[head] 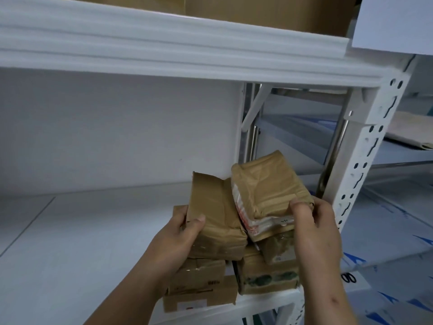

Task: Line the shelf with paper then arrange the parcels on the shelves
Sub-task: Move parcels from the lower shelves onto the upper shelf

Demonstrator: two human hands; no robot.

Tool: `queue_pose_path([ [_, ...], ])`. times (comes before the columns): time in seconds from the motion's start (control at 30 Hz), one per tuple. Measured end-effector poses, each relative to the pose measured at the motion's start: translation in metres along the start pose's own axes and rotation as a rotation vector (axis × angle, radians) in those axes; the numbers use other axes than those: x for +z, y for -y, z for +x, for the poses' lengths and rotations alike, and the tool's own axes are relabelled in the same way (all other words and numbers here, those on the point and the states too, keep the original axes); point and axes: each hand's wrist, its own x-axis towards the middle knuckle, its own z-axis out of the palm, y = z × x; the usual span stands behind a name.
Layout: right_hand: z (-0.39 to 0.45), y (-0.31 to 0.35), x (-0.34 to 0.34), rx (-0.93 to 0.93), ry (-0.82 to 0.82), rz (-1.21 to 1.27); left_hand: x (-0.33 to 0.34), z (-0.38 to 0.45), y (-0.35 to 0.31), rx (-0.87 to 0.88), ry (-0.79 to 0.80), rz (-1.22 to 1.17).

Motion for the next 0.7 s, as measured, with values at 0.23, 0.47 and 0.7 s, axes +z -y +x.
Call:
queue_pose_path([
  [0.23,-0.005,0.005,0.000,-0.102,0.083,0.165,0.011,-0.001,-0.002,0.084,-0.008,-0.105],
  [0.47,-0.010,0.007,-0.002,0.010,0.126,0.484,0.000,-0.002,-0.003,0.039,-0.307,-0.273],
  [0.7,-0.024,0.014,0.011,0.062,0.262,0.516,-0.010,-0.011,-0.014,-0.151,-0.265,-0.239],
])
